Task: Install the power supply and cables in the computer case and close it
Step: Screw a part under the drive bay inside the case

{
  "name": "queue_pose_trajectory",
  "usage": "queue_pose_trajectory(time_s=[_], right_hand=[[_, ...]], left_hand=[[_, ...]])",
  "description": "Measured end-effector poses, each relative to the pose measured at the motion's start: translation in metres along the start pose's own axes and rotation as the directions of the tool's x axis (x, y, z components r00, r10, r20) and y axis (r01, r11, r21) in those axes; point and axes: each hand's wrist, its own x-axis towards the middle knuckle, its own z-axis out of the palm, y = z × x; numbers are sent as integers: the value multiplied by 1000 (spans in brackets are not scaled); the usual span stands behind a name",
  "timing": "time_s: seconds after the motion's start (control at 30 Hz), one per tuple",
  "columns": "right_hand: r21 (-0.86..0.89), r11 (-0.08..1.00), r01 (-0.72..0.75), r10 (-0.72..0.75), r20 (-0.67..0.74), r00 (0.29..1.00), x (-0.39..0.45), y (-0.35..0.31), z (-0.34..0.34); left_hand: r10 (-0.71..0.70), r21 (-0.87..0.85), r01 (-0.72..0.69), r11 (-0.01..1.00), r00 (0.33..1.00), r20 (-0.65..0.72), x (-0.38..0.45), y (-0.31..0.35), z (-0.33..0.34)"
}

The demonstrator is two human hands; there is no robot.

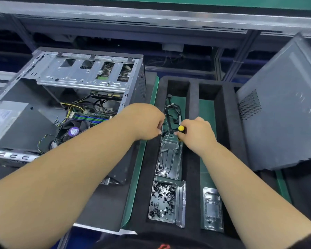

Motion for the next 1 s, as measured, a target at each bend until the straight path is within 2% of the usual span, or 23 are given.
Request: queue_pose_trajectory(time_s=[0.2,0.4,0.47,0.53,0.63,0.8,0.87,0.93,1.0], right_hand=[[40,999,-5,6,-30,1000,2,3,2],[81,996,-40,46,-82,996,3,6,-34],[131,990,-59,74,-113,991,3,5,-51],[250,965,-79,118,-145,982,3,3,-68],[501,861,-88,206,-184,961,3,-1,-93],[820,558,-129,400,-129,907,2,-11,-129],[896,419,-146,453,-67,889,4,-13,-141],[935,311,-171,482,0,876,6,-15,-152],[949,253,-190,500,40,865,7,-17,-160]], left_hand=[[-9,-47,9,999,1000,9,0,0,-1],[-21,-107,20,994,1000,-1,0,-1,-2],[-32,-147,29,989,999,-17,-1,-2,-3],[-48,-202,37,979,998,-50,-2,-3,-4],[-90,-294,50,954,988,-126,-5,-3,-6],[-95,-453,-11,891,973,-210,-18,0,-12],[-105,-632,-47,774,974,-201,-25,2,-17],[-133,-847,-69,528,978,-162,-30,6,-20],[-173,-944,-93,317,973,-154,-33,10,-20]])
